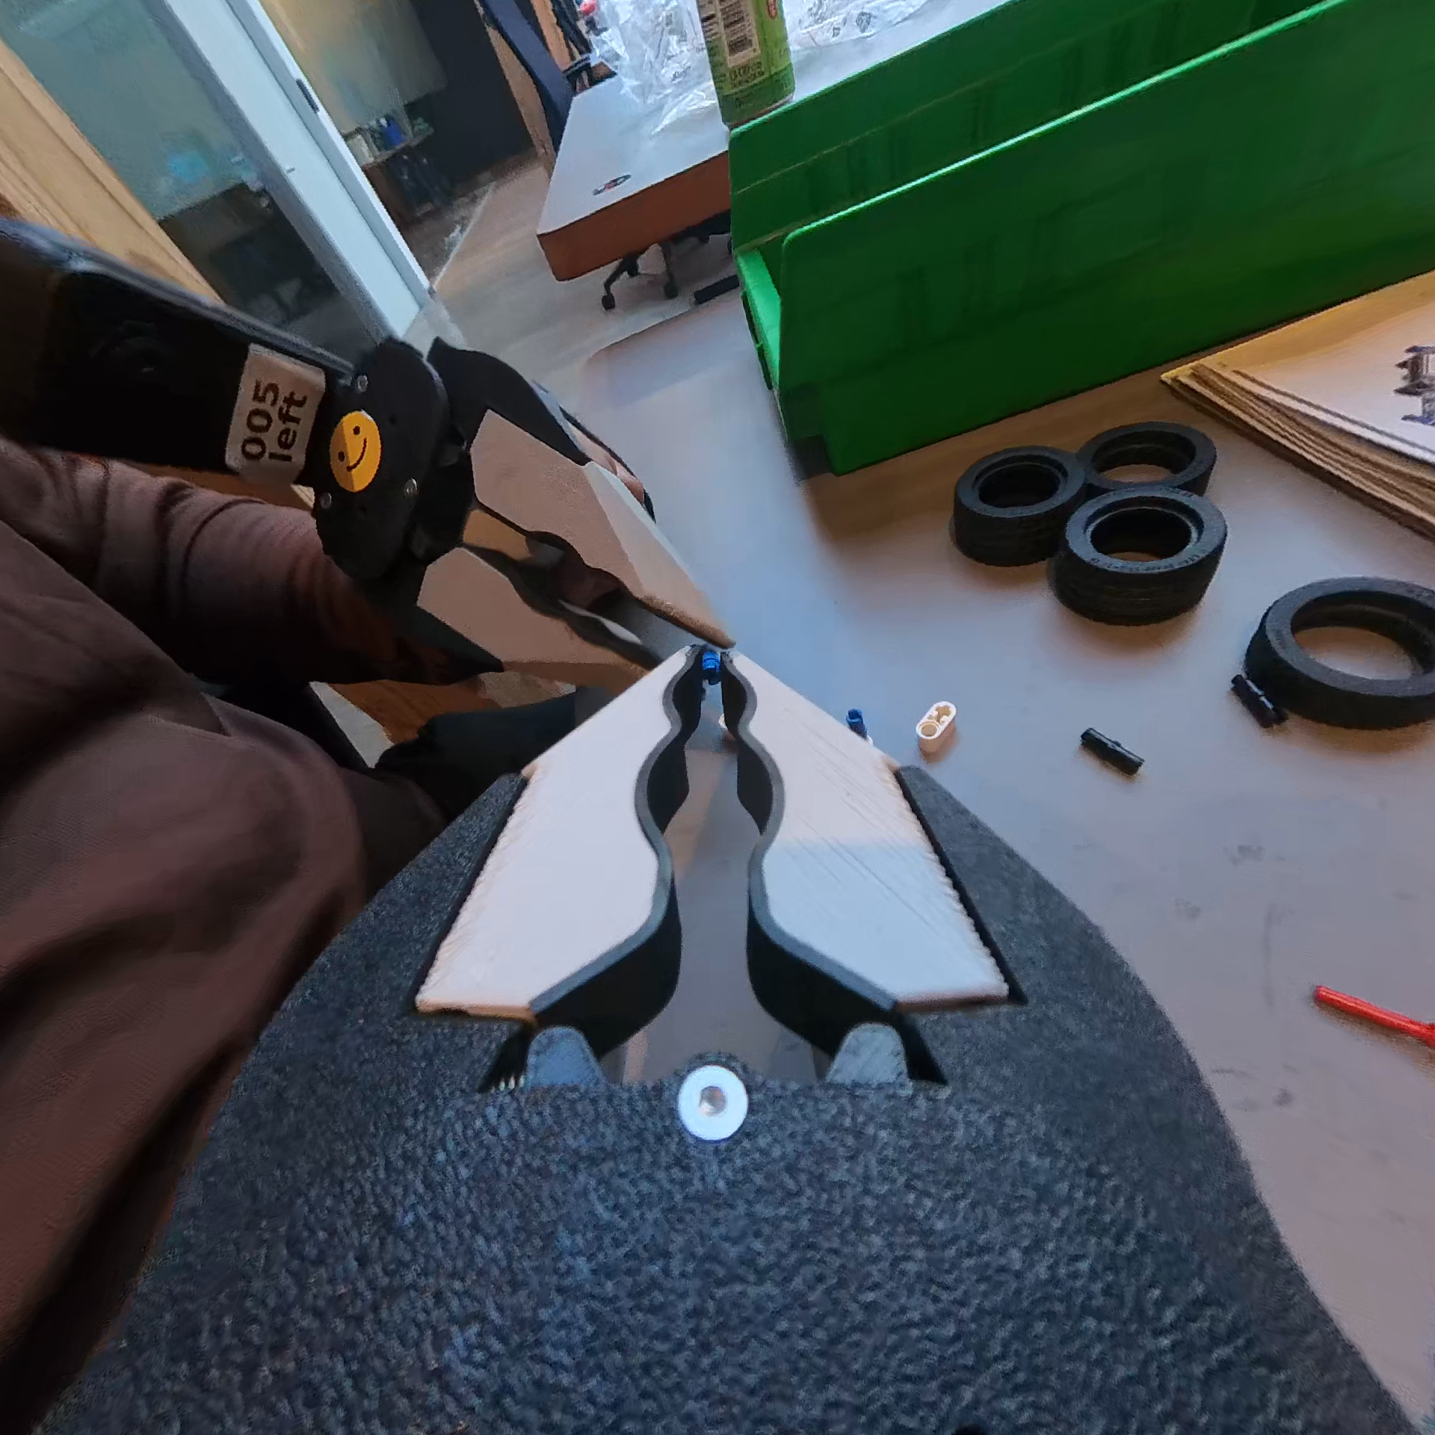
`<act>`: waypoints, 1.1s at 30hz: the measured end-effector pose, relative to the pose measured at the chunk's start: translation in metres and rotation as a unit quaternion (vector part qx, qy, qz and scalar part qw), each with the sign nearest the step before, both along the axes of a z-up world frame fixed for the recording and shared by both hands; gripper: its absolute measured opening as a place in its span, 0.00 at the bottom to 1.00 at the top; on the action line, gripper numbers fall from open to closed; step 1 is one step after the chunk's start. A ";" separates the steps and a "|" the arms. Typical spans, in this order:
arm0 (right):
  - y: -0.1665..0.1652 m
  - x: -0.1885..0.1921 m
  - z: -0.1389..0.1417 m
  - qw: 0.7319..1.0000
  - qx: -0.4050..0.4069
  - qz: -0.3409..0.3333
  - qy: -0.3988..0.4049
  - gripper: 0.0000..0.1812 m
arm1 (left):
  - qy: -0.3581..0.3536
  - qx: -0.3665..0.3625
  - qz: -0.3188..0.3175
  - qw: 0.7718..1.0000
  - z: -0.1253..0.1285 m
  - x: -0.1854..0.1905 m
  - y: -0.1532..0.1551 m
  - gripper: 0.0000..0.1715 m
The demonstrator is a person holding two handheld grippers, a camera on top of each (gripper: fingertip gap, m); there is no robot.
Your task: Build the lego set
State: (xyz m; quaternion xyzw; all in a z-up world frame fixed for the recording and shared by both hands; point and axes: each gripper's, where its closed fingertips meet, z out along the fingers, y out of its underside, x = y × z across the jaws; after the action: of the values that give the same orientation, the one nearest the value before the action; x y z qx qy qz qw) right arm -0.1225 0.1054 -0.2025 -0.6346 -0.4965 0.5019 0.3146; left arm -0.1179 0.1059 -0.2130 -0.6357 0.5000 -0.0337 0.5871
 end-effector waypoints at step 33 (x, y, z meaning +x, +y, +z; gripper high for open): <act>-0.006 0.004 0.010 0.999 -0.007 0.033 0.031 0.07 | -0.090 -0.214 -0.080 0.969 -0.006 0.004 -0.007 0.01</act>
State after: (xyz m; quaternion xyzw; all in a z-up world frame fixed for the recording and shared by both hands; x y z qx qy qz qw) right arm -0.1183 0.0993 -0.1924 -0.6041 -0.5033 0.5353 0.3086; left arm -0.1137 0.0993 -0.2185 -0.6986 0.4756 -0.2437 0.4758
